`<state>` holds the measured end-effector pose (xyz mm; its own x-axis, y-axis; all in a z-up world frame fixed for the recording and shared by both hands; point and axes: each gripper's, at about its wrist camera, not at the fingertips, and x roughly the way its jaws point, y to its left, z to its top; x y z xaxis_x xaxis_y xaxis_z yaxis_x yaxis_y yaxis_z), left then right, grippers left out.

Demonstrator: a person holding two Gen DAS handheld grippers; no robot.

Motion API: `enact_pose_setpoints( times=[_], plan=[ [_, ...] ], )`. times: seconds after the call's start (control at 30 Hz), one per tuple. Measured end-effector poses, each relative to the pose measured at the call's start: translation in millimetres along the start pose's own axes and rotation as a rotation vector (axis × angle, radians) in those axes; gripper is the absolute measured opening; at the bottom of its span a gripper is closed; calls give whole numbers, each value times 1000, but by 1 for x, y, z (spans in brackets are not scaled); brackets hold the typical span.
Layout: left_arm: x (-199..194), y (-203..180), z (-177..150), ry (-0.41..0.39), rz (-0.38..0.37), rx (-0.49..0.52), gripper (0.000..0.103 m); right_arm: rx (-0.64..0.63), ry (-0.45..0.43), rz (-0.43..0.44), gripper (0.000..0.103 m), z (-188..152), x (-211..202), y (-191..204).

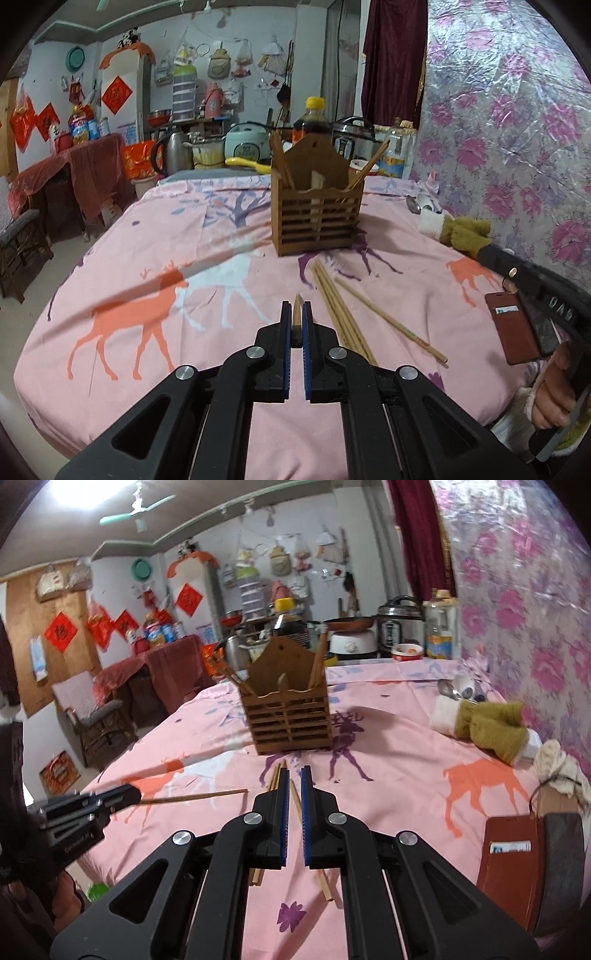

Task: Organize utensils
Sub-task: 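Lift both held chopsticks and carry them over the wooden holder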

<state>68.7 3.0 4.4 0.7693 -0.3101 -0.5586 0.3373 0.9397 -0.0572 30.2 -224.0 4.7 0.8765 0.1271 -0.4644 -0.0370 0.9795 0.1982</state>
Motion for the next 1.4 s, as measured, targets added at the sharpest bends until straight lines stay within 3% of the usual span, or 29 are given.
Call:
enact_pose_setpoints(
  times=[0.2, 0.37, 0.67, 0.73, 0.77, 1.0, 1.23, 1.4],
  plan=[
    [2, 2, -3, 10, -5, -13, 6, -35, 144, 3, 22, -41, 21, -11],
    [3, 3, -4, 13, -4, -14, 6, -14, 260, -12, 25, -80, 36, -28],
    [13, 5, -11, 41, -12, -35, 6, -40, 303, -26, 24, -92, 48, -21],
    [14, 6, -11, 44, -12, -36, 6, -31, 294, -35, 18, -91, 48, -23],
    [14, 6, -11, 45, -13, -38, 6, -30, 288, -37, 9, -90, 47, -24],
    [7, 5, -2, 27, 0, -25, 6, -14, 165, -54, 7, -63, 23, -23],
    [0, 4, 24, -1, -19, -9, 6, -19, -3, -25, 7, -3, -8, -13],
    [-2, 2, 45, -13, -46, -6, 6, -45, -65, -6, 6, 26, -19, -3]
  ],
)
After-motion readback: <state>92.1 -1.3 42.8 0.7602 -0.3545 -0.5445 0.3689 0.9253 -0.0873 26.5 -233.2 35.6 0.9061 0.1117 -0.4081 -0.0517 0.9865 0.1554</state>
